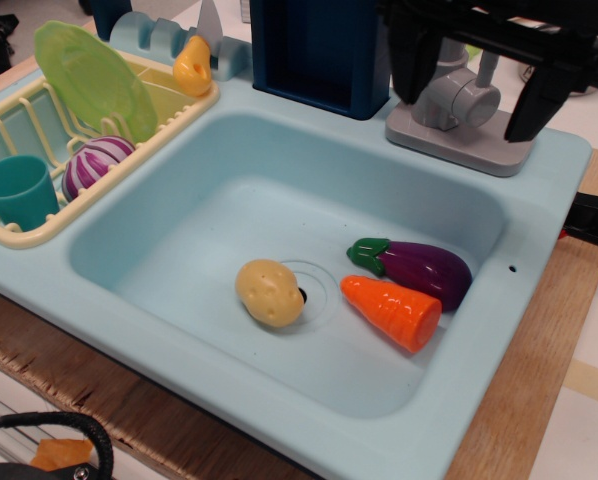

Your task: Turn lever vertical to-front

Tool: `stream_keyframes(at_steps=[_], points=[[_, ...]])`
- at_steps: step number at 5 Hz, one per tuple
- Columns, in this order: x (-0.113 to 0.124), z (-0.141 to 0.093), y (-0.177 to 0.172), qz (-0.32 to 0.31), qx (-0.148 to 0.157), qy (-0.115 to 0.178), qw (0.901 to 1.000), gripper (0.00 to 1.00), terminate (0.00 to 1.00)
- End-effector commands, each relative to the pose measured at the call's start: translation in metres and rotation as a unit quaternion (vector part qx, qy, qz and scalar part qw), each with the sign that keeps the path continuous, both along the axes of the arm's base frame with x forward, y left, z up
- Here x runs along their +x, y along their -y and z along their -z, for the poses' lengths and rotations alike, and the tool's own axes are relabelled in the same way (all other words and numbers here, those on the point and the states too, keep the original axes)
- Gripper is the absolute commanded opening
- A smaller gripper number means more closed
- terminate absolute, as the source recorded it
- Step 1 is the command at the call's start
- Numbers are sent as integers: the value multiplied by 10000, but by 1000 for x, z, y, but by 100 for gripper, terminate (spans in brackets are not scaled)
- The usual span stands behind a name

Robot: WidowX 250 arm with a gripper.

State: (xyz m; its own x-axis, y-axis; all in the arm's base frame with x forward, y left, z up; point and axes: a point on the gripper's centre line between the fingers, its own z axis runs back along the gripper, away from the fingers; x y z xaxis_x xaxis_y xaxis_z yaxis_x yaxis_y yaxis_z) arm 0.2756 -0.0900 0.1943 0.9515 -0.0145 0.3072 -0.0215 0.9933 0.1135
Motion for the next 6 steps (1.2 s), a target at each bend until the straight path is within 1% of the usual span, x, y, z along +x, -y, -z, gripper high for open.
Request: stream_keyframes(at_steps=[1,3,4,5,6], points=[[18,-15,4,356,18,567,9978,100,0],[42,-11,3,556,14,670,9962,100,0],[51,-10,1,628,52,667,9958,100,0],[56,-9,-3,652,66,803,9946,100,0],[57,-7,-2,559,92,789,9953,0,0]])
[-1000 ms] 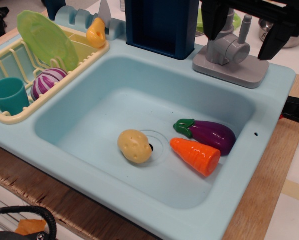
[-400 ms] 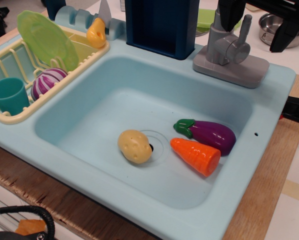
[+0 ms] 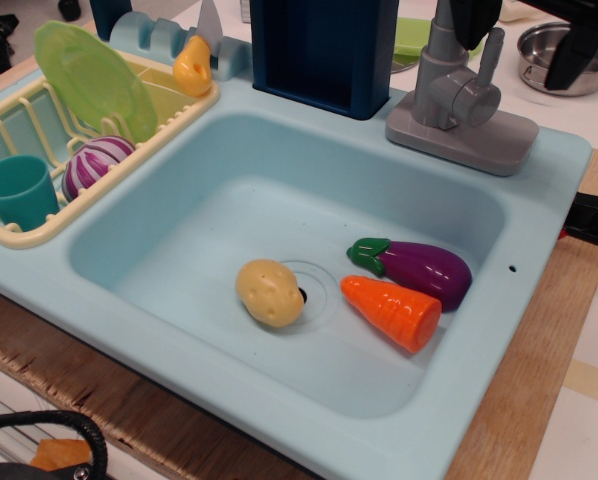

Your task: Turn lever vertical to-front

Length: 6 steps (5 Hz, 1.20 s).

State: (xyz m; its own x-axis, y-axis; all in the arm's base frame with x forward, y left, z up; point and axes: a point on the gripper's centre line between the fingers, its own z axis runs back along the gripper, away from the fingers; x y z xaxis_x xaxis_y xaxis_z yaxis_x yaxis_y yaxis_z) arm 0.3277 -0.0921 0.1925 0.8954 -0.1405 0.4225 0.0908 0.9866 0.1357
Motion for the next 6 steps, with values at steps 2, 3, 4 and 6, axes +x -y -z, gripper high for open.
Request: stream_keyframes(at_steps=[2,3,4,6], points=[[0,-7,-6,-77,35,47,10000,0,0],[-1,-5,-9,-56,61,-25,10000,0,0],[-5,-2,-14,-115,55,-134,9998,0,0],[-35,3,-26,-500,29,-301,9983,0,0]])
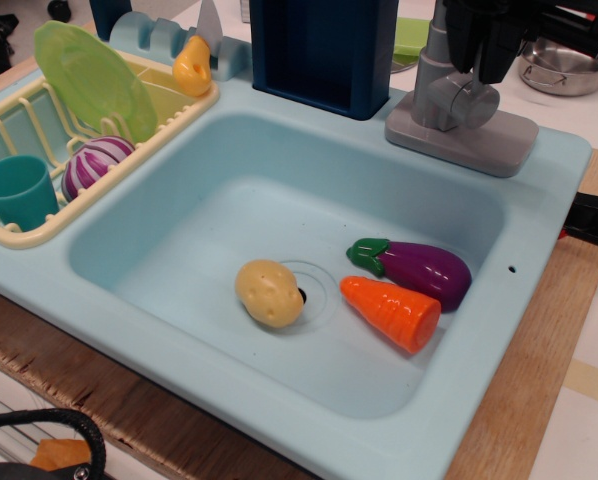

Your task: Turn lever vertical to-front

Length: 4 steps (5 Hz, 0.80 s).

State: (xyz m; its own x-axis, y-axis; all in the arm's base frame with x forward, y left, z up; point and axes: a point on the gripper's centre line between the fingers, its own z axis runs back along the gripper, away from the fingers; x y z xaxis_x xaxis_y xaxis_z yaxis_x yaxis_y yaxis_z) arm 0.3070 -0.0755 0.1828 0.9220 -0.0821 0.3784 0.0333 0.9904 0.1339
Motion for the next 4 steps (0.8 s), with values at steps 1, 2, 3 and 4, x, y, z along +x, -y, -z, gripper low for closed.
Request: stream_keyframes(at_steps=[1,2,3,4], points=[[-32,0,-15,-452,-52,-146,9989,0,0],[-39,10,-23,-626,-157,-310,9974,0,0],[-47,21,-27,-762,-312,-472,9955,0,0],[-49,37,-22,-838,-564,-647,9928,0,0]])
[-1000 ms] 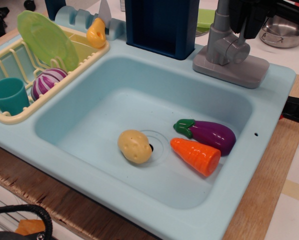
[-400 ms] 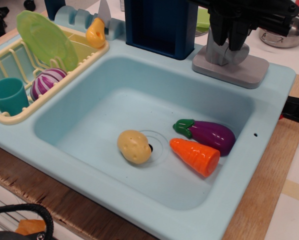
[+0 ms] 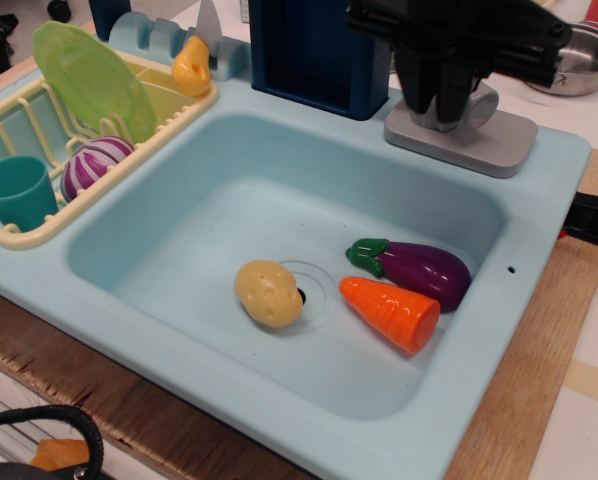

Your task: Turn lever vertical to-front

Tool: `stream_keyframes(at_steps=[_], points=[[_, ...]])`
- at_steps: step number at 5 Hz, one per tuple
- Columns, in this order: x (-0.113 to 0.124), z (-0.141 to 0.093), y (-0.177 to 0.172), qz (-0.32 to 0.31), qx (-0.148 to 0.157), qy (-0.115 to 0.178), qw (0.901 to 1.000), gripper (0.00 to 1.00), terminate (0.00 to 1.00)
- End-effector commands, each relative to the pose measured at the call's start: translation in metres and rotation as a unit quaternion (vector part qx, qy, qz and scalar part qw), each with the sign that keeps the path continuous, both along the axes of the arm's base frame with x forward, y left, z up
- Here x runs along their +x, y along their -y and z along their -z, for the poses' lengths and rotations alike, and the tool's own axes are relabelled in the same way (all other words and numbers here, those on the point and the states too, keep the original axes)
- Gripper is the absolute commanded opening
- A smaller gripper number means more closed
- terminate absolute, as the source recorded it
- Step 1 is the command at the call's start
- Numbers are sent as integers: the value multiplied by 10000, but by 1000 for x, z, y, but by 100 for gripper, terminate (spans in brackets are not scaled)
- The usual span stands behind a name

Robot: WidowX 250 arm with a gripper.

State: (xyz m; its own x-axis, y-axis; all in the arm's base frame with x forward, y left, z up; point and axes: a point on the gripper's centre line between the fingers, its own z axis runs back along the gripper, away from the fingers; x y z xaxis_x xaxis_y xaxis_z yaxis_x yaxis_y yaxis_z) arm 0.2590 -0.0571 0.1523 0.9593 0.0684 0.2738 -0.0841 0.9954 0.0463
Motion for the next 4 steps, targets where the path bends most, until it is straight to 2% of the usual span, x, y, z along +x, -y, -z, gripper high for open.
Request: stream_keyframes(at_steps=[1,2,3,4], points=[[-1,15,1,-268,-233,-174,9992,0,0],[-8,16,3,-372,-241,-182,9989,0,0],[-11,8,2,-437,-212,-327,9983,0,0],[-29,5,3,-509,-689,-424,9954,100,100]])
